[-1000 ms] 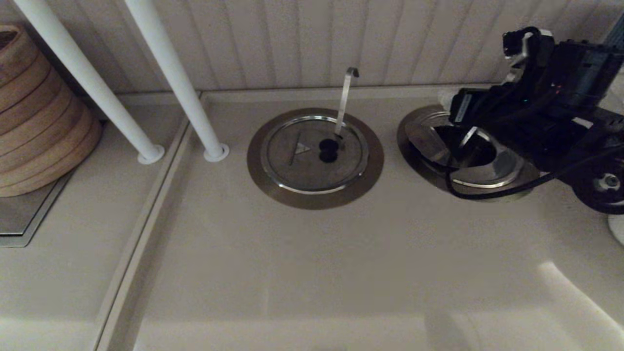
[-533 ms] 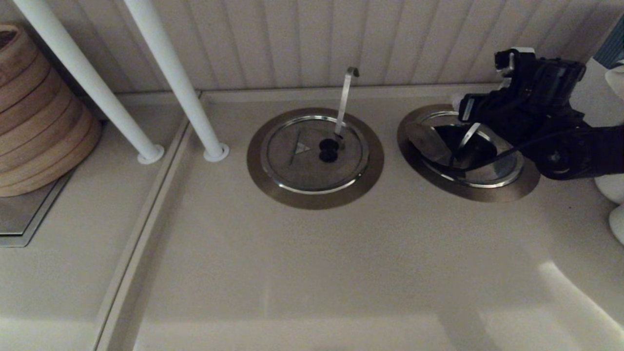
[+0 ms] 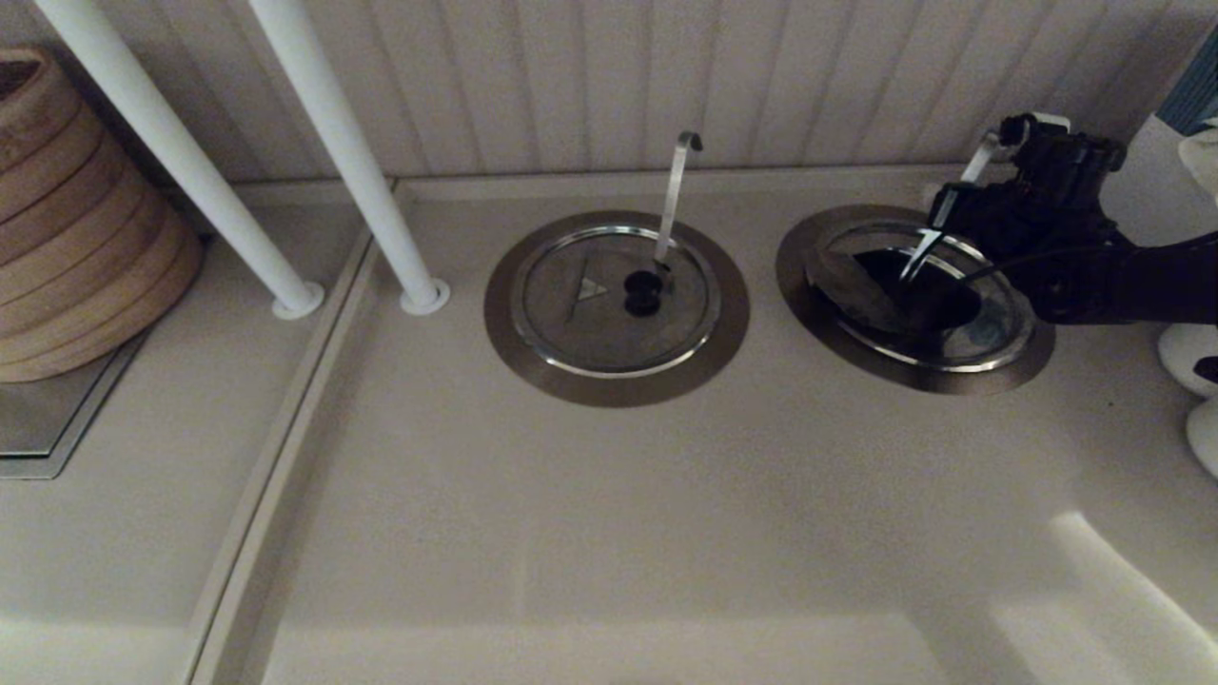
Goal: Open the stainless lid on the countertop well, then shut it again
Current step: Stir with a spoon
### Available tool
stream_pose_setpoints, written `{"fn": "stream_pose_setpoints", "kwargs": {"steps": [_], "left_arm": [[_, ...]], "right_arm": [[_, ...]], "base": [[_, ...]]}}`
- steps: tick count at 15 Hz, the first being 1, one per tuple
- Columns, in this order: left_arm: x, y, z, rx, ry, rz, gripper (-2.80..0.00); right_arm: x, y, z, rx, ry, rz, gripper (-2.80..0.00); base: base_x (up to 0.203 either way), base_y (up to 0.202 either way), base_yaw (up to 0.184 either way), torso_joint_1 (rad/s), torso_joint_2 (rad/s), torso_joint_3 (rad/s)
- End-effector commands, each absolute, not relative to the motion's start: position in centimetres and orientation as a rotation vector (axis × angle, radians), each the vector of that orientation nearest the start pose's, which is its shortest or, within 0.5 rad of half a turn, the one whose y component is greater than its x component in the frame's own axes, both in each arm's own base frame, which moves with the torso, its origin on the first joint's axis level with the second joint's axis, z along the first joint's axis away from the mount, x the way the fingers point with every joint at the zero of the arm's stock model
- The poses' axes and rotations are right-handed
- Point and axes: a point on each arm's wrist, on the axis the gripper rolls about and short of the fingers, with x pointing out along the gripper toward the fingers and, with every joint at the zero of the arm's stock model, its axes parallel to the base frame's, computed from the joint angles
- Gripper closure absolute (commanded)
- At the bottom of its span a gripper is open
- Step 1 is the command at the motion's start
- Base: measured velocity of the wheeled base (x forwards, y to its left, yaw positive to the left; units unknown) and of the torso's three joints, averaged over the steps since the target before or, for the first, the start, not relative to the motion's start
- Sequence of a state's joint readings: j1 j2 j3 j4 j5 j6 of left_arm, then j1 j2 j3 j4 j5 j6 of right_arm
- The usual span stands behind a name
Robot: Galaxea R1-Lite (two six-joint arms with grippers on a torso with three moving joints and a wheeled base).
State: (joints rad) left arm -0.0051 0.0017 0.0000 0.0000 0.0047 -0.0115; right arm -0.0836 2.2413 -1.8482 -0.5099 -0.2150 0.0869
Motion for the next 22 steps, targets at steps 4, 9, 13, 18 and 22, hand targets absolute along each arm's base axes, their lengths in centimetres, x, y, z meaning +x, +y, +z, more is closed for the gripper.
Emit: {"fn": "stream_pose_setpoints", "kwargs": {"steps": [4,9,13,18,22], "left_arm": [[-2.3,0.0,7.6,-0.012,0.002,0.000,0.00],[-2.3,0.0,7.6,-0.012,0.000,0.000,0.00],[-2.3,0.0,7.6,-0.012,0.001,0.000,0.00],[-2.3,0.0,7.6,-0.012,0.000,0.000,0.00],[-2.3,0.0,7.6,-0.012,0.000,0.000,0.00]], "right_arm": [[47.0,-2.8,24.9,0.097,-0.120,-0.271,-2.80],[46.5,-2.5,25.5,0.100,-0.136,-0.270,-2.80],[47.1,-2.8,24.4,0.101,-0.117,-0.275,-2.80],[47.9,-3.5,24.0,0.129,-0.128,-0.286,-2.80],[48.0,-3.4,23.9,0.133,-0.130,-0.284,0.00]], "base": [[0.000,0.000,0.000,0.000,0.00,0.000],[0.000,0.000,0.000,0.000,0.00,0.000],[0.000,0.000,0.000,0.000,0.00,0.000],[0.000,0.000,0.000,0.000,0.00,0.000],[0.000,0.000,0.000,0.000,0.00,0.000]]}}
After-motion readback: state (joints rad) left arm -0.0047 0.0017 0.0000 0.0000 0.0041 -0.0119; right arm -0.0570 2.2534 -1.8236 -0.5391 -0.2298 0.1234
